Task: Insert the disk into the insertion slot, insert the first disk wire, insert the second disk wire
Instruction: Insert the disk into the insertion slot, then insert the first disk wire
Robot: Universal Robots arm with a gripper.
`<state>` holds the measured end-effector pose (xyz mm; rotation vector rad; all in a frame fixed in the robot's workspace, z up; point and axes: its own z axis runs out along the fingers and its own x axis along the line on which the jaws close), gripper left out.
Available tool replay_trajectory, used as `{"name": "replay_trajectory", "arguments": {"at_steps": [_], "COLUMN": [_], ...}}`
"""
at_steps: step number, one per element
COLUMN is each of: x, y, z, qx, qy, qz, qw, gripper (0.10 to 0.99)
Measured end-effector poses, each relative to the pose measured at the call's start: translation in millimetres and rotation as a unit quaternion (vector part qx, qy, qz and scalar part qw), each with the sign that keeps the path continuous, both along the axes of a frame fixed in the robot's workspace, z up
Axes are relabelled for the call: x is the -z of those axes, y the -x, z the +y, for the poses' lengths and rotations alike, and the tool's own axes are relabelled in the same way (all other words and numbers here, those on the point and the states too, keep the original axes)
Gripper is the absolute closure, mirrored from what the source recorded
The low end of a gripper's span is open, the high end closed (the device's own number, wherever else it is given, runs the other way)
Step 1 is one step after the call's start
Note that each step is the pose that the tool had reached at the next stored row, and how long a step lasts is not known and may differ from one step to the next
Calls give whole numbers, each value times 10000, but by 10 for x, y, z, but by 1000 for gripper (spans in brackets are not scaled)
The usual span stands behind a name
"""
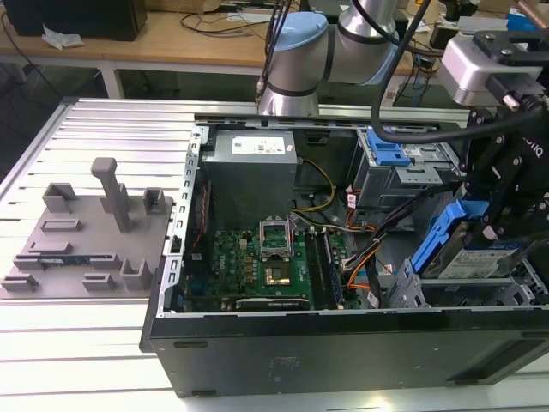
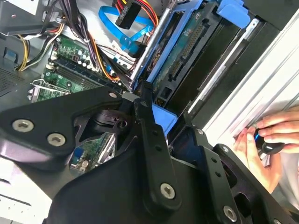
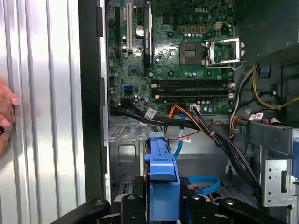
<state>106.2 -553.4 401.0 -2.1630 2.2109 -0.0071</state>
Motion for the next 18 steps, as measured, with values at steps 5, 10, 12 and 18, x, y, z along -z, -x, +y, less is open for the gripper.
{"name": "replay_trajectory", "arguments": {"at_steps": [5, 10, 12, 18], "x": [6, 9, 10, 11], "y": [0, 0, 0, 0], "z": [0, 0, -1, 0], "qx": [0, 0, 0, 0], "qy": [0, 1, 1, 1], "qz": [0, 0, 0, 0], "qw": [10000, 10000, 10000, 10000], "gripper": [643, 643, 643, 643]}}
